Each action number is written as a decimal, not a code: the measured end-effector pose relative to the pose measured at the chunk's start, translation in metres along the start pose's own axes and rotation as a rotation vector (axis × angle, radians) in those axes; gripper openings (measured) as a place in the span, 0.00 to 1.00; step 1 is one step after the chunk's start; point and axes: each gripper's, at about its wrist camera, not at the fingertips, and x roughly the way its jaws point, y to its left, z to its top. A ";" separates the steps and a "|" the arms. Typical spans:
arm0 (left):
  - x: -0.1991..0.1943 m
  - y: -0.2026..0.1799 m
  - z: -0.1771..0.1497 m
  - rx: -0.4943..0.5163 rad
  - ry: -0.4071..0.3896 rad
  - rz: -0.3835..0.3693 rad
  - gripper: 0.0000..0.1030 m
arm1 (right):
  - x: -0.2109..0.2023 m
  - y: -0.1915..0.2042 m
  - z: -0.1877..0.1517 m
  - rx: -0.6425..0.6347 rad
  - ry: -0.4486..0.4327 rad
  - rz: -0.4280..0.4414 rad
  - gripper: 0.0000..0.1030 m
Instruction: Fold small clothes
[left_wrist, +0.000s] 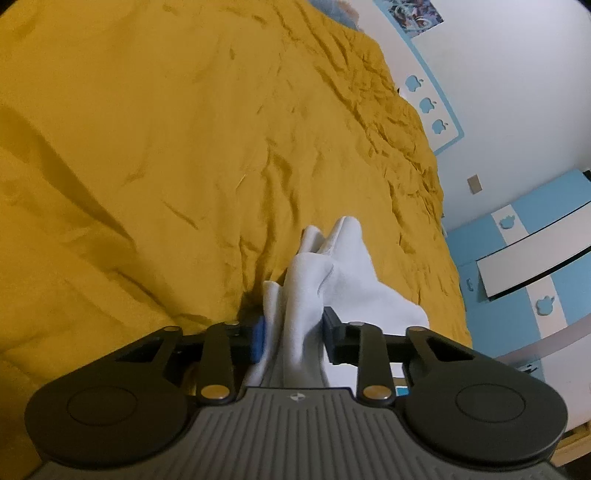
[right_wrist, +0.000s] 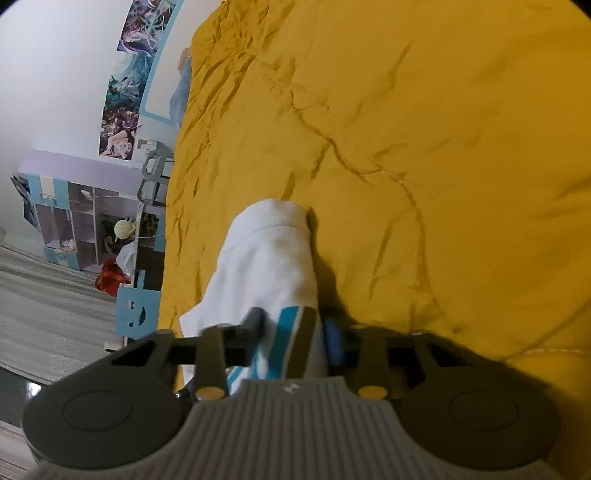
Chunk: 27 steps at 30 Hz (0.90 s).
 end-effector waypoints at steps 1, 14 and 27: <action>-0.003 -0.006 -0.001 0.017 -0.010 0.009 0.29 | 0.000 0.004 0.000 -0.013 -0.002 -0.003 0.14; -0.098 -0.092 -0.039 0.247 -0.229 0.034 0.18 | -0.085 0.125 -0.047 -0.406 -0.145 0.056 0.07; -0.220 -0.163 -0.109 0.292 -0.394 -0.132 0.18 | -0.256 0.185 -0.133 -0.593 -0.295 0.206 0.06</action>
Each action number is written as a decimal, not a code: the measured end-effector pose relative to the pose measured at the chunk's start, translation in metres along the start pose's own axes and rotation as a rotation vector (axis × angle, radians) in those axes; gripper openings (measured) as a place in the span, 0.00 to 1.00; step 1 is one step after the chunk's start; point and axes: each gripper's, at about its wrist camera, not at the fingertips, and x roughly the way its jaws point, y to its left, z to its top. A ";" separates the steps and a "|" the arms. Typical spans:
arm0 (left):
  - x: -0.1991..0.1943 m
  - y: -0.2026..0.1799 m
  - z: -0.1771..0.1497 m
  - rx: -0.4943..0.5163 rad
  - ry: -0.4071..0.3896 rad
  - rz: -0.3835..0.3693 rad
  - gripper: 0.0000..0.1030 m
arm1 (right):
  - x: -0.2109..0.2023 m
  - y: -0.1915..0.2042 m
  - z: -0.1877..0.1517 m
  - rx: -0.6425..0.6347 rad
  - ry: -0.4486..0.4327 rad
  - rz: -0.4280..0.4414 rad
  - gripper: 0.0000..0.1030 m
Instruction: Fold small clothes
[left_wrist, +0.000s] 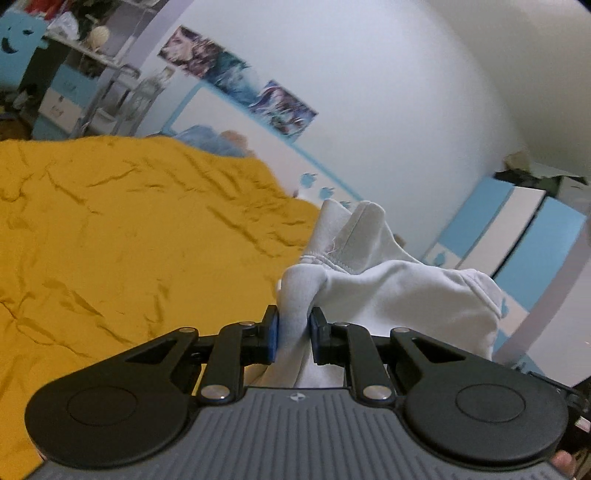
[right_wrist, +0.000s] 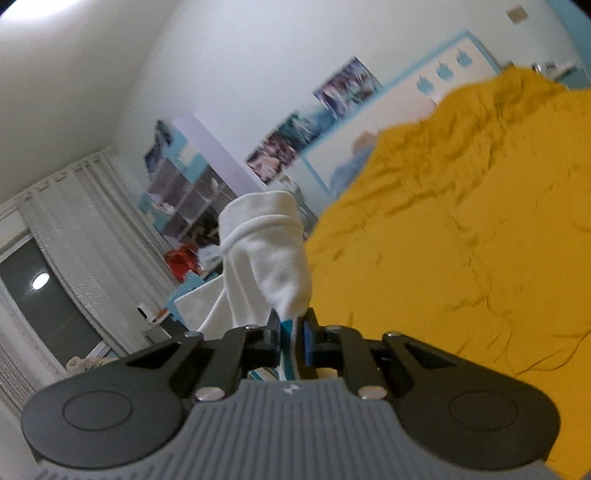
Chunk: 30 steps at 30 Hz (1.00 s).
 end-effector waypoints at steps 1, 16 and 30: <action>-0.006 -0.007 -0.001 0.007 -0.004 -0.013 0.18 | -0.013 0.004 0.002 -0.008 -0.005 -0.003 0.06; 0.035 -0.016 -0.048 0.009 0.252 0.032 0.17 | -0.096 -0.050 -0.011 0.160 0.115 -0.168 0.06; 0.162 0.075 -0.076 -0.070 0.518 0.175 0.16 | 0.044 -0.187 -0.030 0.244 0.361 -0.314 0.06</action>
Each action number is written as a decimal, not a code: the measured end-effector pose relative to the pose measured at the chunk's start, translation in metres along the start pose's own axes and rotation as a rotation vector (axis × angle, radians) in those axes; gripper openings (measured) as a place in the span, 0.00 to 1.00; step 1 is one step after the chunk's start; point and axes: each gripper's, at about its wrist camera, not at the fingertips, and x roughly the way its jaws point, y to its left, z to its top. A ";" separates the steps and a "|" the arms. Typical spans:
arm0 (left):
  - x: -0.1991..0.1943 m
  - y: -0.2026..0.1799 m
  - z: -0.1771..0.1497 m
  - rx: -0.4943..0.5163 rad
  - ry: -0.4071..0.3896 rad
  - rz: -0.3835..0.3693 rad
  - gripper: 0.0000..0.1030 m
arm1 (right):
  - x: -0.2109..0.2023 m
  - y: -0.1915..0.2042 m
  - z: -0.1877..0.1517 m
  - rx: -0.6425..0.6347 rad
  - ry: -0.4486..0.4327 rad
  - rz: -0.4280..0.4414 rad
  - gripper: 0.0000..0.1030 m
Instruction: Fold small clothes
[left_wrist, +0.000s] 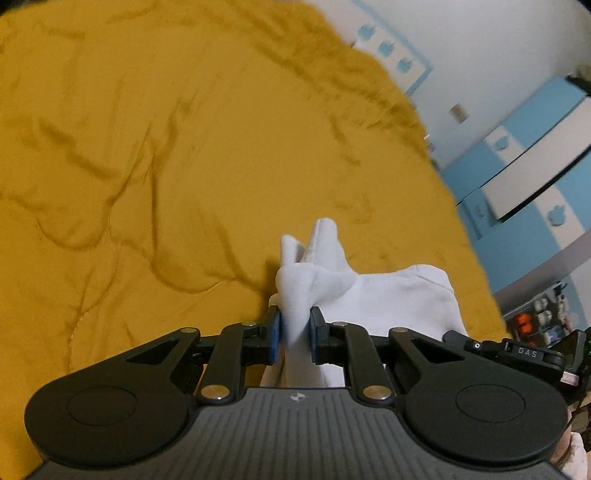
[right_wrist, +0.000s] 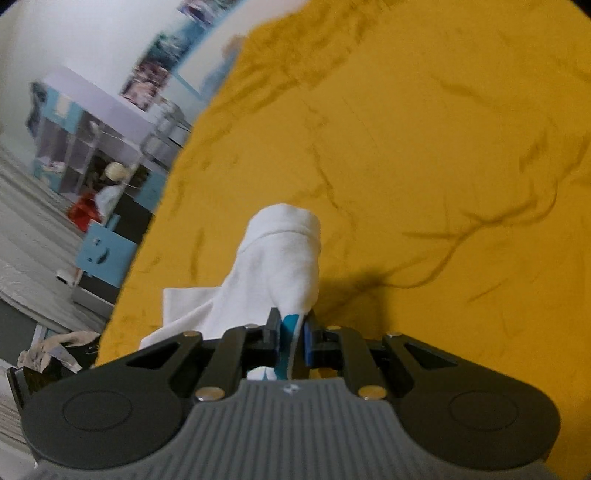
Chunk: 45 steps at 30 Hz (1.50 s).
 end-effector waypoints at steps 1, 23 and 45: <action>0.009 0.007 0.000 -0.010 0.020 0.010 0.16 | 0.010 -0.007 0.002 0.013 0.015 -0.011 0.07; -0.030 -0.035 -0.045 0.211 -0.002 0.056 0.29 | -0.048 0.026 -0.062 -0.322 -0.059 -0.133 0.04; -0.124 -0.077 -0.127 0.425 -0.058 0.074 0.20 | -0.129 0.072 -0.172 -0.546 -0.124 -0.265 0.14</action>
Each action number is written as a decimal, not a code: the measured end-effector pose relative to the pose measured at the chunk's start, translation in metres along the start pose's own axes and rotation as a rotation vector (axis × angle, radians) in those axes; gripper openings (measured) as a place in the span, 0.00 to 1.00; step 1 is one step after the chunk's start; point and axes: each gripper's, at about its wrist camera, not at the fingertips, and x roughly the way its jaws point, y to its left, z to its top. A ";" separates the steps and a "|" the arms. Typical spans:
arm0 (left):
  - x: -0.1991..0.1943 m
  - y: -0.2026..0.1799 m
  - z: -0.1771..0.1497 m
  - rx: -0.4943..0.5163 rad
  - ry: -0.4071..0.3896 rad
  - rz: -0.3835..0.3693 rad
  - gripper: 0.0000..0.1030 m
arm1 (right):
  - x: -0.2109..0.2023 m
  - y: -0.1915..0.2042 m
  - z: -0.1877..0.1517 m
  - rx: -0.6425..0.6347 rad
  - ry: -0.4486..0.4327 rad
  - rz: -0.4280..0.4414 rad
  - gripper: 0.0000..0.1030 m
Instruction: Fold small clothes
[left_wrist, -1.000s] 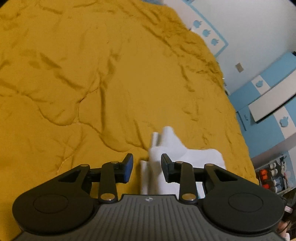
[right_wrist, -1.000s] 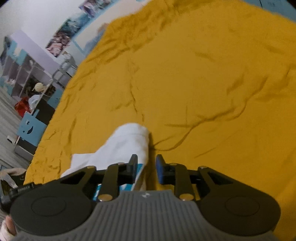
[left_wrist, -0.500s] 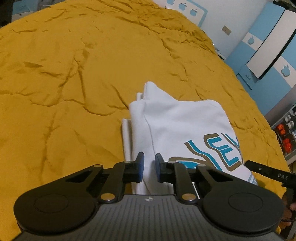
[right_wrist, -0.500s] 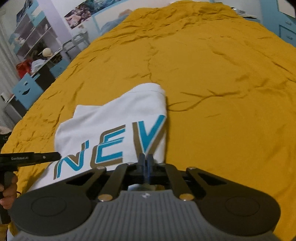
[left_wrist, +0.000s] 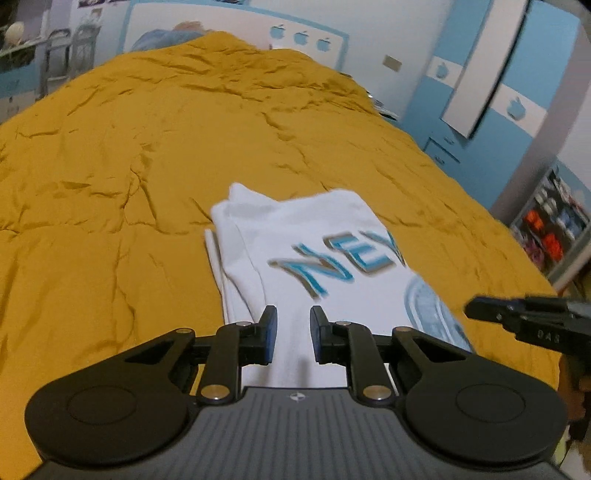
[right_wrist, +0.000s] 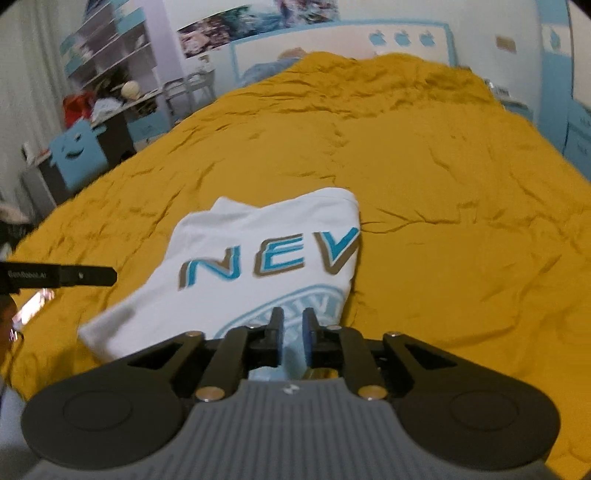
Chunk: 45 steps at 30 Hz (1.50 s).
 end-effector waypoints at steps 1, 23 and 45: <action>-0.003 -0.004 -0.007 0.021 0.003 0.009 0.20 | -0.004 0.006 -0.005 -0.023 -0.002 -0.002 0.18; 0.043 0.012 -0.073 0.072 0.138 0.093 0.11 | 0.040 0.007 -0.097 -0.077 0.096 -0.096 0.20; -0.082 -0.079 -0.011 0.289 -0.412 0.285 0.97 | -0.086 0.041 -0.006 -0.145 -0.189 -0.075 0.79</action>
